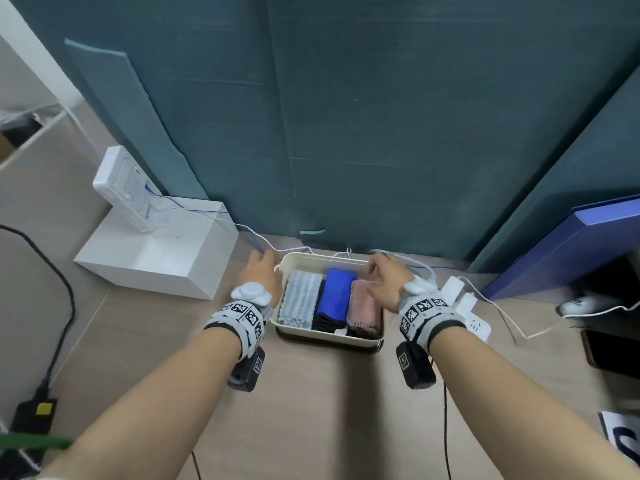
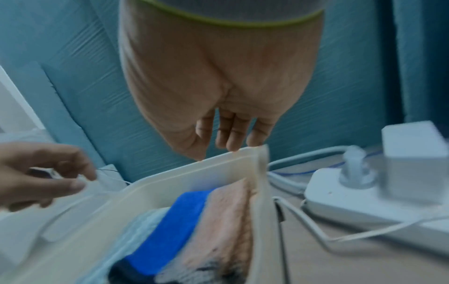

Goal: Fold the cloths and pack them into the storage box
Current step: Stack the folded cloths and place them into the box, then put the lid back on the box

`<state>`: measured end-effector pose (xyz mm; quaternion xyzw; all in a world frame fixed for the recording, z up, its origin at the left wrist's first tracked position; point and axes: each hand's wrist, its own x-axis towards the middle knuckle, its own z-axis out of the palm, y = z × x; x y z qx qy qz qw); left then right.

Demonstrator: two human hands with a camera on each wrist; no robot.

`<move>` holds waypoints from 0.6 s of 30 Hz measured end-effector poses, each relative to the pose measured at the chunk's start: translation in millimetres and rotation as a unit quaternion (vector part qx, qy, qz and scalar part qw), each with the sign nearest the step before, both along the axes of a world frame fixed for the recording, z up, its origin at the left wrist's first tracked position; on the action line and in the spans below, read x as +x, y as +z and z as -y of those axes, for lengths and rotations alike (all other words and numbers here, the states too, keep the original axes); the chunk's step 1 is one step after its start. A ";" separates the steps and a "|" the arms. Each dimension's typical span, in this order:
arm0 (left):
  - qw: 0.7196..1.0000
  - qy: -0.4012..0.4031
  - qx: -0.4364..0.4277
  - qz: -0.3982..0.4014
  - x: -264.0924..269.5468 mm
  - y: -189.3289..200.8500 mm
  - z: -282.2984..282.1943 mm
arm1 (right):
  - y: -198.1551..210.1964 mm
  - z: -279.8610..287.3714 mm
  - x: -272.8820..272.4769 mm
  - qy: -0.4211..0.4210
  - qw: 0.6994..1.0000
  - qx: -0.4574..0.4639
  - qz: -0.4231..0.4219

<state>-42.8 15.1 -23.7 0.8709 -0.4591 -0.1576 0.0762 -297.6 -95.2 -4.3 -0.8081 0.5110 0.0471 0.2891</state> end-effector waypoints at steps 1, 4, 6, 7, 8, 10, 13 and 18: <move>1.000 0.020 0.015 -0.006 5.5 1.2 -2.7 | 0.4 2.8 -7.6 -0.014 1.000 -0.006 -0.024; 0.995 0.035 0.061 -0.066 15.8 -5.7 -13.1 | -10.6 -1.3 -21.6 -0.068 0.994 0.007 -0.084; 0.991 0.051 0.059 -0.110 17.1 -15.8 -18.5 | -13.1 -9.7 -26.5 -0.100 0.991 0.015 -0.083; 0.988 0.064 0.049 -0.129 17.3 -22.3 -20.8 | -14.5 -15.8 -29.2 -0.114 0.990 0.019 -0.086; 0.986 0.076 0.034 -0.144 17.9 -27.6 -21.0 | -16.2 -20.4 -30.6 -0.132 0.987 0.018 -0.086; 0.982 0.085 0.020 -0.166 18.6 -31.5 -21.2 | -11.7 -28.4 -27.2 -0.148 0.985 0.025 -0.089; 0.981 0.095 0.003 -0.171 19.0 -33.4 -20.3 | -10.2 -26.5 -21.3 -0.142 0.983 0.012 -0.112; 0.983 0.081 -0.041 -0.159 14.8 -22.3 -28.6 | 2.1 -34.7 -25.5 -0.176 0.980 0.018 -0.092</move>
